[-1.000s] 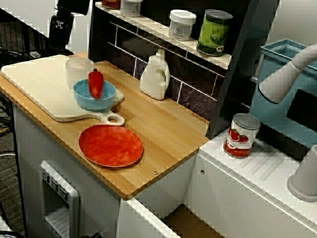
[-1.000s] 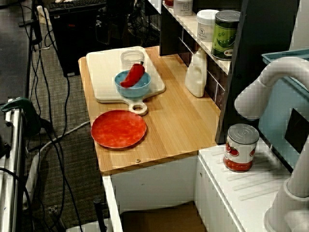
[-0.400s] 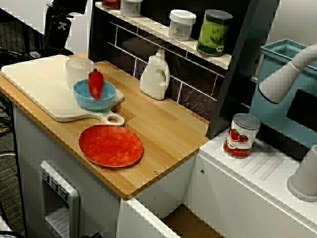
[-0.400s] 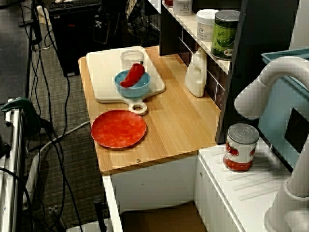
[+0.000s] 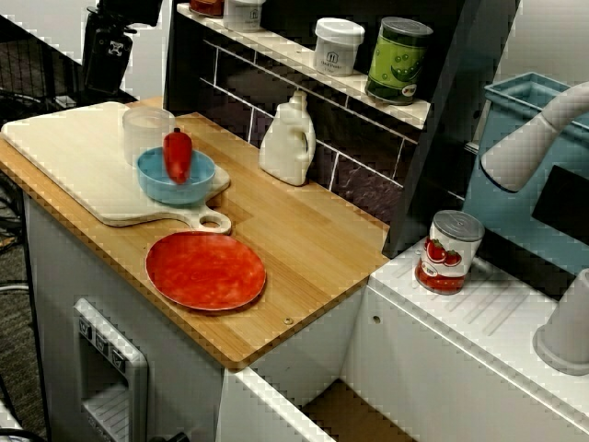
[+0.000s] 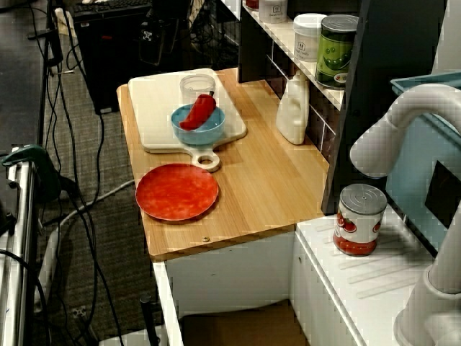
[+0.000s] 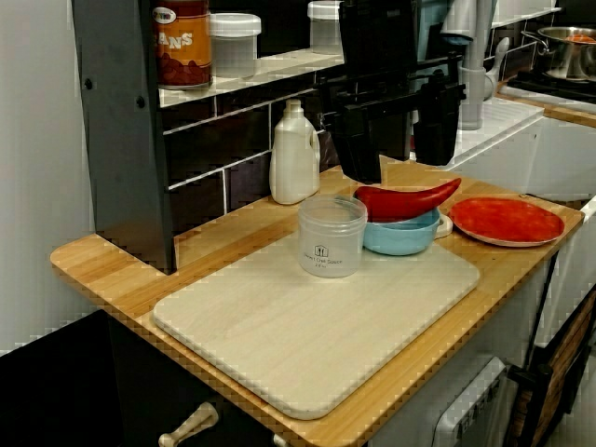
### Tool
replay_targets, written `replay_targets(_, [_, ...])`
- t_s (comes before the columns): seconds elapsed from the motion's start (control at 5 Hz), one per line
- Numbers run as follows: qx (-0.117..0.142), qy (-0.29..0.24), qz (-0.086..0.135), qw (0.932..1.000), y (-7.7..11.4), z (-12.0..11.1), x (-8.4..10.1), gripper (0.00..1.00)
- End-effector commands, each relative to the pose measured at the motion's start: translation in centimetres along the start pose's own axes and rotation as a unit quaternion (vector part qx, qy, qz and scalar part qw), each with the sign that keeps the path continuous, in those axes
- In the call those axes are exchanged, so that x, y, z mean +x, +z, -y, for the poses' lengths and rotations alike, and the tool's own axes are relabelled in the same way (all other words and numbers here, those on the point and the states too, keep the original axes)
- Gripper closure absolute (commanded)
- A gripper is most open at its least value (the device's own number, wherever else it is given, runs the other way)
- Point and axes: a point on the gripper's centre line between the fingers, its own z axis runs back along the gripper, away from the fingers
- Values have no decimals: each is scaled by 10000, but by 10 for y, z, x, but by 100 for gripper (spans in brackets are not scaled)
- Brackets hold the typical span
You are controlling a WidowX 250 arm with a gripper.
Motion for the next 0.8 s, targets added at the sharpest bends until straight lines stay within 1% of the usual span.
replay_targets(0.0, [253, 14, 204, 9995, 19, 2, -7, 0])
replay_targets(0.4, [253, 14, 204, 9995, 19, 2, -7, 0])
replay_targets(0.6, [296, -63, 298, 9991, 18, 11, -13, 0])
